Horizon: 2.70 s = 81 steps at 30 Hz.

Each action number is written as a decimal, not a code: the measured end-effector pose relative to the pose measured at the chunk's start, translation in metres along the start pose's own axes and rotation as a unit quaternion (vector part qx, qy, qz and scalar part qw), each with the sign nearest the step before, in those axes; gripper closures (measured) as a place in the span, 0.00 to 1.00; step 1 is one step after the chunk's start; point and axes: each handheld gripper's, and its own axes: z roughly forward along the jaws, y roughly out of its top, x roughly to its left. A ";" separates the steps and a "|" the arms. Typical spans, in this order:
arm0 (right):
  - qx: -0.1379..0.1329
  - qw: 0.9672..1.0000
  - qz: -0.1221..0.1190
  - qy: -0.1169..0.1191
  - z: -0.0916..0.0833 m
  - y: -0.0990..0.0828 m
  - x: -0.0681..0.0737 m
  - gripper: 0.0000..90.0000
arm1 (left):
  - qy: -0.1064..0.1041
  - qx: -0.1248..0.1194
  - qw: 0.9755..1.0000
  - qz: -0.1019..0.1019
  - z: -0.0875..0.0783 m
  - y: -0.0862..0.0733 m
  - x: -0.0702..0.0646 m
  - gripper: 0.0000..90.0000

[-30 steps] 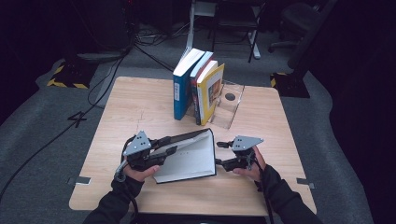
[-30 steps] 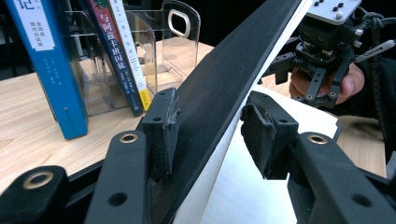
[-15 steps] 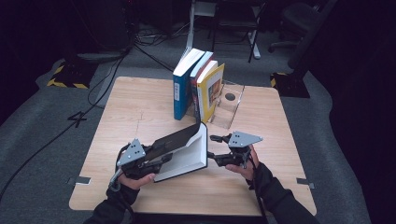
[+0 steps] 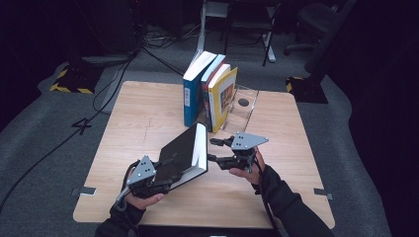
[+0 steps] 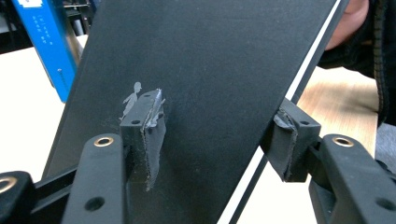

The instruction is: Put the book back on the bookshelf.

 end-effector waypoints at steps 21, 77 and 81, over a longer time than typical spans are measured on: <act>-0.013 0.999 -0.024 -0.047 -0.053 0.012 -0.007 0.56 | -0.131 -0.014 0.991 -0.001 0.065 0.024 0.004 0.56; 0.025 0.994 -0.020 -0.107 -0.054 -0.026 -0.013 0.37 | 0.085 0.003 0.996 0.010 0.079 0.010 -0.022 0.54; 0.028 0.994 -0.014 -0.107 -0.065 -0.031 -0.022 0.36 | 0.036 0.013 0.999 0.007 0.068 0.010 -0.011 0.55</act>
